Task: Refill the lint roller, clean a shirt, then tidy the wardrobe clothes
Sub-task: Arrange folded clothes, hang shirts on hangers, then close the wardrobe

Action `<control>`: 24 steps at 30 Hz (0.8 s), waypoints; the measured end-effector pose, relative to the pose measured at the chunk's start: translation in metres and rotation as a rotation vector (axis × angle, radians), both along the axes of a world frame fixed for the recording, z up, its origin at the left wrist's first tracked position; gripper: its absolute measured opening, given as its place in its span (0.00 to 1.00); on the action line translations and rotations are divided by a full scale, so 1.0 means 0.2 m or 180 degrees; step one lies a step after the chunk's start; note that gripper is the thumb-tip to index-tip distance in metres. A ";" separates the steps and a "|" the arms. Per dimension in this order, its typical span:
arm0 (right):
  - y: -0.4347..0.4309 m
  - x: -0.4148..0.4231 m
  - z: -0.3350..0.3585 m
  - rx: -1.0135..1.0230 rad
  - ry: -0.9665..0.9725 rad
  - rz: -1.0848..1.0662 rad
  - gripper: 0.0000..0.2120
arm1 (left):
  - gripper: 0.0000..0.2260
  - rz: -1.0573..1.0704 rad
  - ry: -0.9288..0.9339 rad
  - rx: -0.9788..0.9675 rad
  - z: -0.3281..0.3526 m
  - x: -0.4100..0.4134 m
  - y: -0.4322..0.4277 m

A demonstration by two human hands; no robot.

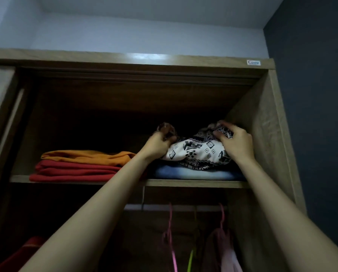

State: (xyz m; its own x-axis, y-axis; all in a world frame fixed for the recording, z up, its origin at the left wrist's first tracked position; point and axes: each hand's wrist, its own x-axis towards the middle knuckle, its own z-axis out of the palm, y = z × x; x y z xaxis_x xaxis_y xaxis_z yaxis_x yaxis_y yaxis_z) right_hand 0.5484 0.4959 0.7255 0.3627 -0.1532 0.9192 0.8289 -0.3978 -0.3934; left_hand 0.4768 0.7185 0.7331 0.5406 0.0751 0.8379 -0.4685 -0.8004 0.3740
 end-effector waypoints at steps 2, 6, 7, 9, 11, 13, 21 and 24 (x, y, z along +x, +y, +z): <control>0.01 0.03 -0.05 -0.0172 0.0181 0.0005 0.23 | 0.15 -0.0053 0.0167 -0.0013 -0.03 0.00 0.00; 0.02 0.05 -0.12 -0.0230 0.0339 0.0143 0.24 | 0.16 -0.0087 0.0065 -0.0062 -0.06 -0.05 0.00; 0.02 0.04 -0.13 -0.0305 0.0373 0.0142 0.24 | 0.16 -0.0060 0.0028 -0.0036 -0.06 -0.06 0.00; 0.02 0.03 -0.14 -0.0557 0.0439 0.0004 0.27 | 0.18 0.0026 -0.0039 -0.0008 -0.08 -0.08 -0.01; 0.02 0.02 -0.16 -0.0760 0.0534 -0.0233 0.28 | 0.19 0.0096 -0.0137 -0.0032 -0.09 -0.09 -0.01; 0.01 0.00 -0.19 -0.0819 0.0578 -0.0328 0.28 | 0.20 0.0126 -0.0255 -0.0144 -0.09 -0.10 -0.01; -0.02 -0.10 -0.28 -0.1094 0.0551 -0.0433 0.29 | 0.19 0.0541 -0.0614 -0.0487 -0.09 -0.16 0.04; -0.01 -0.14 -0.32 -0.1171 0.0609 -0.0700 0.30 | 0.20 0.0727 -0.0174 -0.0304 -0.12 -0.15 0.06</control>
State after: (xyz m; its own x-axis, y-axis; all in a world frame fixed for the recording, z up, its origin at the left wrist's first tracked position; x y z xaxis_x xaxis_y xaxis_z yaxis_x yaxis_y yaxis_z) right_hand 0.5209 0.4948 0.6618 0.5263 0.0782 0.8467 0.6357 -0.6975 -0.3308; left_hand 0.4467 0.7302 0.7098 0.4547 0.2702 0.8486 -0.3011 -0.8501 0.4321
